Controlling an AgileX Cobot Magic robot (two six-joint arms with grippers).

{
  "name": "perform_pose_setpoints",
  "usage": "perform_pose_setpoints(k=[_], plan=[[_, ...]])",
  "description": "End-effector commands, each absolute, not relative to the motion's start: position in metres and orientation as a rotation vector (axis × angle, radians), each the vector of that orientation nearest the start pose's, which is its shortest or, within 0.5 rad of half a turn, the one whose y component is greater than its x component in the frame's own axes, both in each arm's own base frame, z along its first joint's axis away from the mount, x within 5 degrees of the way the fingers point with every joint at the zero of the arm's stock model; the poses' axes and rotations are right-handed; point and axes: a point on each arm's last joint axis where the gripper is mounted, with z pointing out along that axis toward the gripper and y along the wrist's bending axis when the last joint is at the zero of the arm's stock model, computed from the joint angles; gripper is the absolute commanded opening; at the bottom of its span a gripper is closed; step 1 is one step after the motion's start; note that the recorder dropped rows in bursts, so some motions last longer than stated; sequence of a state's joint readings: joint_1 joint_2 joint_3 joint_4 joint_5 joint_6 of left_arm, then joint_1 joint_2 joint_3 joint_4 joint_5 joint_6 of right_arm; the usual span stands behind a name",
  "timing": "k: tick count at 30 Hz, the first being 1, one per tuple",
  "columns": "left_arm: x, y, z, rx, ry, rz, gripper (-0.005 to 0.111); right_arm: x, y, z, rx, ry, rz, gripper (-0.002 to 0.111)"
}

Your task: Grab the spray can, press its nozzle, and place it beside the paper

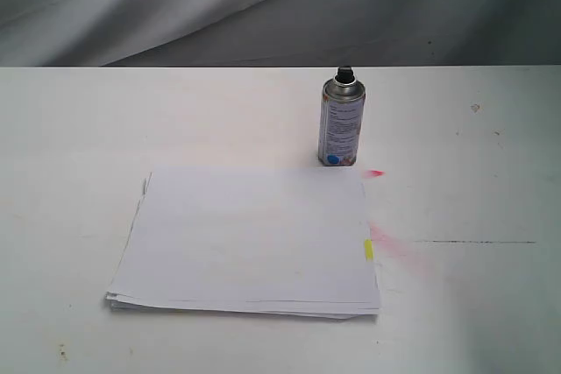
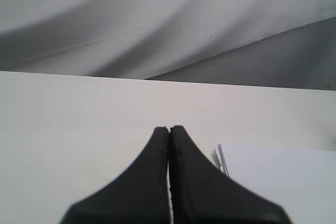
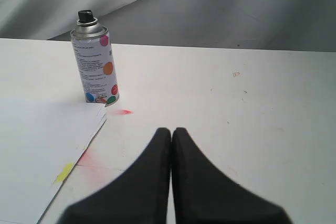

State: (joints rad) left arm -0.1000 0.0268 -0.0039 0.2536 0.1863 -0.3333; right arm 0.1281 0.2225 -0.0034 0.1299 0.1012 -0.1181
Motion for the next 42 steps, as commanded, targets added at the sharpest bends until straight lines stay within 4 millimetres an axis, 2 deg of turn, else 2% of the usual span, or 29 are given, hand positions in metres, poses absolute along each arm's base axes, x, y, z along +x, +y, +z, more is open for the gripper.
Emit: perform_pose_setpoints(k=[1,20,24,25,28,30,33,34,35,39,42], plan=[[0.058,-0.002,0.196,-0.031,1.683,-0.107,0.000,0.072,0.010,0.190,-0.122,1.794,0.103,0.000],[0.058,-0.002,0.196,-0.031,1.683,-0.107,0.000,0.072,0.010,0.190,-0.122,1.794,0.103,0.000],[0.058,-0.002,0.196,-0.031,1.683,-0.107,0.000,0.072,0.011,0.191,-0.078,1.812,0.151,0.000],[0.058,-0.002,0.196,-0.031,1.683,-0.107,0.000,0.072,0.012,0.196,-0.070,1.815,0.166,0.000],[0.058,-0.002,0.196,-0.031,1.683,-0.107,0.000,0.065,0.016,0.246,-0.105,1.847,0.215,0.000],[0.058,-0.002,0.196,-0.031,1.683,-0.107,0.000,0.065,0.016,0.287,-0.114,1.795,0.221,0.000],[0.058,-0.002,0.196,-0.031,1.683,-0.107,0.000,0.085,0.018,0.324,-0.132,1.797,0.192,0.000],[0.058,-0.002,0.196,-0.031,1.683,-0.107,0.000,0.091,0.019,0.329,-0.131,1.810,0.194,0.000],[0.058,-0.002,0.196,-0.031,1.683,-0.107,0.000,0.109,0.022,0.336,-0.130,1.850,0.198,0.000],[0.058,-0.002,0.196,-0.031,1.683,-0.107,0.000,0.144,0.026,0.328,-0.112,1.953,0.211,0.000],[0.058,-0.002,0.196,-0.031,1.683,-0.107,0.000,0.160,0.031,0.327,-0.117,1.913,0.214,0.000]])
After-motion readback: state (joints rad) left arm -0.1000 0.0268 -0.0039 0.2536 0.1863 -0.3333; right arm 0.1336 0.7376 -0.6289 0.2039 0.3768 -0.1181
